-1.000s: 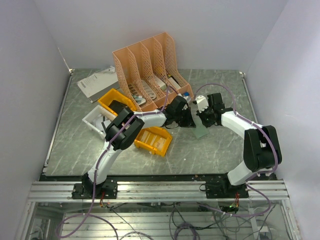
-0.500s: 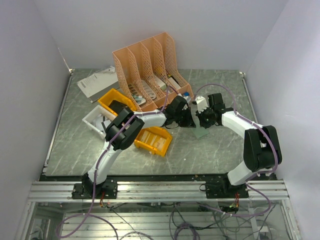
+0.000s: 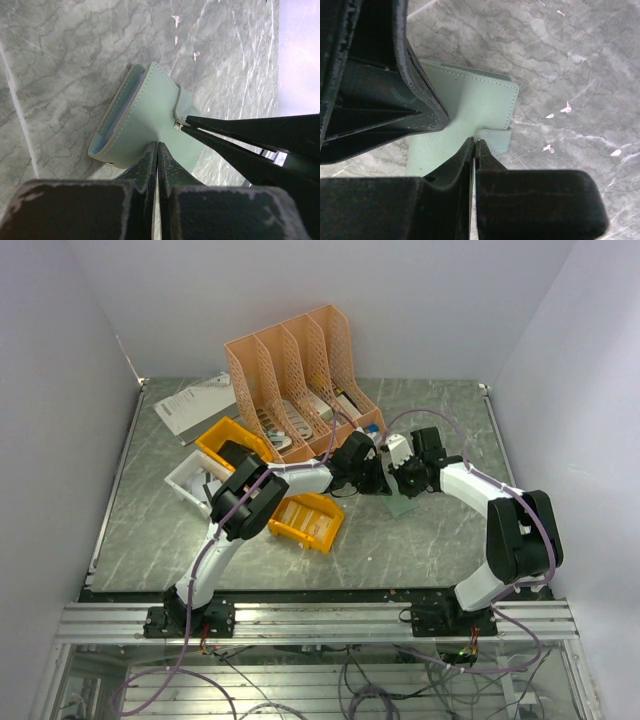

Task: Put the credit cards into the card holder
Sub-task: Close the card holder at the center of the board.

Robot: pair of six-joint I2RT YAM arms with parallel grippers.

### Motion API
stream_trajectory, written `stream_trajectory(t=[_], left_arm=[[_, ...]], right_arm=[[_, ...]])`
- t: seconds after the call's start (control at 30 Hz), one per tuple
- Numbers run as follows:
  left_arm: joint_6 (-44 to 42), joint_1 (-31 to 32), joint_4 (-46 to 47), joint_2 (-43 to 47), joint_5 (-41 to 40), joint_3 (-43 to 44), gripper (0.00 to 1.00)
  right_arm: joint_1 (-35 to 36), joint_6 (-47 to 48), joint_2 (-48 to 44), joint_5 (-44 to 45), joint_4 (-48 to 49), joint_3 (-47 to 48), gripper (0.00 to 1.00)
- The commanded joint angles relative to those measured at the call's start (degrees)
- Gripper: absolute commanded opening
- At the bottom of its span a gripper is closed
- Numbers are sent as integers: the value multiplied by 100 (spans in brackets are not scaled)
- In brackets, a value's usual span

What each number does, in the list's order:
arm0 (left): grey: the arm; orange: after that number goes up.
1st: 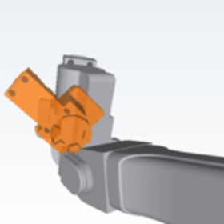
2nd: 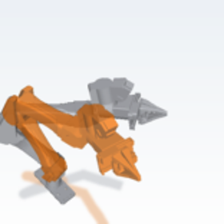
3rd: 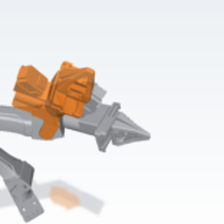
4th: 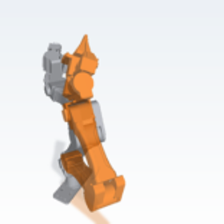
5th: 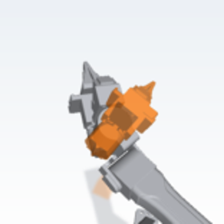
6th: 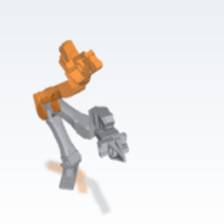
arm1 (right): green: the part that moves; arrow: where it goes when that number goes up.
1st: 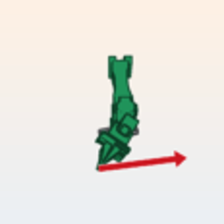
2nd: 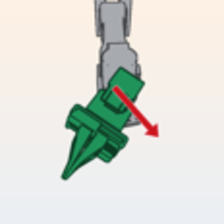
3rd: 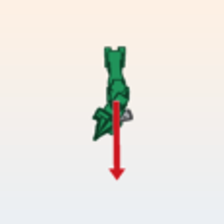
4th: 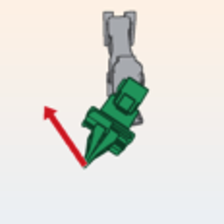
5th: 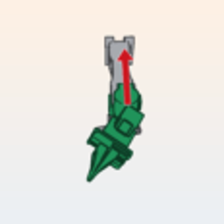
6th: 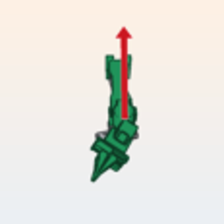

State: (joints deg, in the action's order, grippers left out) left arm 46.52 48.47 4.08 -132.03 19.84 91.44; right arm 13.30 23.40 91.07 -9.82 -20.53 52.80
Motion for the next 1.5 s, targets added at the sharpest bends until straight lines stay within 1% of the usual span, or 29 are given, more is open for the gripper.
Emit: stream_trajectory(t=[0.0,0.2,0.4,0.77,1.27,1.47], left_arm=[[-42,10,-153,-168,105,16,7],[-5,-15,-71,-186,142,-44,7],[86,-41,103,-175,239,-131,7],[550,-176,978,-235,675,-529,7],[643,-296,1195,-244,827,-626,7],[872,-370,1587,-308,995,-745,7]], right_arm=[[145,115,99,170,-87,-49,0],[155,212,48,182,-176,-110,0],[205,229,273,237,-216,-94,0],[293,297,338,197,-379,-219,0],[571,451,579,670,-567,-461,0],[787,468,603,797,-613,-666,0]])
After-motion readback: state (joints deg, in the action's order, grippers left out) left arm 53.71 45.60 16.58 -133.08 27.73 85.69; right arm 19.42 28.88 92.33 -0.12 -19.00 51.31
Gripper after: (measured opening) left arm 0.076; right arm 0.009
